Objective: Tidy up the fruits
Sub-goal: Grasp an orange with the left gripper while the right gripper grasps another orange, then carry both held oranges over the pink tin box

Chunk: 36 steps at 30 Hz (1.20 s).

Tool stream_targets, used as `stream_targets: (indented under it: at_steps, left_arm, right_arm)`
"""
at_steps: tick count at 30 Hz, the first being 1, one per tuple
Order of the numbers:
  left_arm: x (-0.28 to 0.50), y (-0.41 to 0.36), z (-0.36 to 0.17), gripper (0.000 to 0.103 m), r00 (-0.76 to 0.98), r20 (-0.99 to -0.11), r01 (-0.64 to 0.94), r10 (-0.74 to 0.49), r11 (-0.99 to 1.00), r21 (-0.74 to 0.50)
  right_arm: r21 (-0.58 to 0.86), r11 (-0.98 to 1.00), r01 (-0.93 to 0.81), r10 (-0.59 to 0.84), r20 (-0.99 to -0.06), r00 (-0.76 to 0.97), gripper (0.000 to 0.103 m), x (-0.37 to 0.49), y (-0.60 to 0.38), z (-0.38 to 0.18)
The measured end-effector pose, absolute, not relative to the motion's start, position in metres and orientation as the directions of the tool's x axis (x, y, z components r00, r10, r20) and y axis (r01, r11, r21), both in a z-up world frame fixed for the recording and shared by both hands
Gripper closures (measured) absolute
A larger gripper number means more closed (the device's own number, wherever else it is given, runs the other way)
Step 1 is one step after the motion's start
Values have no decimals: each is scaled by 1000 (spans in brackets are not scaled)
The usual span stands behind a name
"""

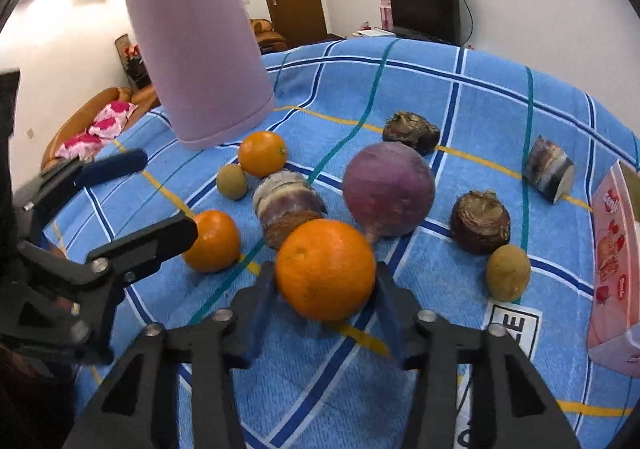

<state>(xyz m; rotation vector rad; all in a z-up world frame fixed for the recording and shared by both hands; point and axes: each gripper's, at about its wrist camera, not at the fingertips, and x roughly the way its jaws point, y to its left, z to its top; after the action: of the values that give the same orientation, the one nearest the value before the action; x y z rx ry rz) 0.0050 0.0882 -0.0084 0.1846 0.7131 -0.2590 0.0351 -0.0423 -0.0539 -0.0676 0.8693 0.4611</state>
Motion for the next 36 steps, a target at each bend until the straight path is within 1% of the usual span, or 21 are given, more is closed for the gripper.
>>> stream_targets:
  at_steps: [2, 4, 7, 10, 13, 15, 16, 17, 23, 25, 31, 36]
  left_arm:
    - [8, 84, -13, 10, 712, -684, 304, -160, 948, 94]
    - [12, 82, -18, 10, 698, -700, 300, -152, 949, 93]
    - [19, 82, -23, 11, 674, -723, 293, -156, 954, 67]
    - [22, 82, -30, 15, 664, -738, 260, -122, 963, 74]
    - [26, 80, -38, 31, 643, -756, 265, -118, 961, 75]
    - [27, 77, -44, 53, 622, -773, 282, -122, 956, 76]
    - [27, 77, -43, 59, 616, -773, 301, -153, 952, 51]
    - [27, 78, -43, 64, 614, -774, 302, -156, 952, 48]
    - [28, 81, -42, 65, 616, -771, 286, -161, 958, 29]
    - [28, 85, -38, 65, 632, -756, 263, -171, 965, 1]
    - [18, 86, -12, 65, 713, -673, 221, -200, 974, -55]
    - [6, 69, 11, 65, 770, -603, 231, -208, 972, -41]
  right_arm:
    - [104, 907, -408, 341, -749, 568, 54, 31, -44, -52]
    - [109, 910, -401, 343, -741, 578, 54, 25, -50, -49]
    - [142, 913, -382, 357, -730, 582, 54, 17, -67, -46]
    - [191, 908, -372, 390, -712, 584, 54, 13, -81, -41]
    - [212, 900, -381, 415, -685, 599, 54, 9, -88, -33]
    - [206, 899, -387, 417, -670, 614, 54, 5, -89, -28]
    - [202, 899, -388, 417, -666, 618, 54, 4, -91, -26]
    - [199, 901, -386, 414, -664, 623, 54, 4, -92, -25]
    - [176, 914, -365, 388, -640, 663, 54, 3, -98, -16]
    - [170, 917, -361, 384, -623, 682, 54, 2, -102, -12]
    - [134, 936, -325, 342, -560, 755, 54, -1, -124, 4]
    - [102, 956, -274, 287, -516, 807, 54, -5, -151, 14]
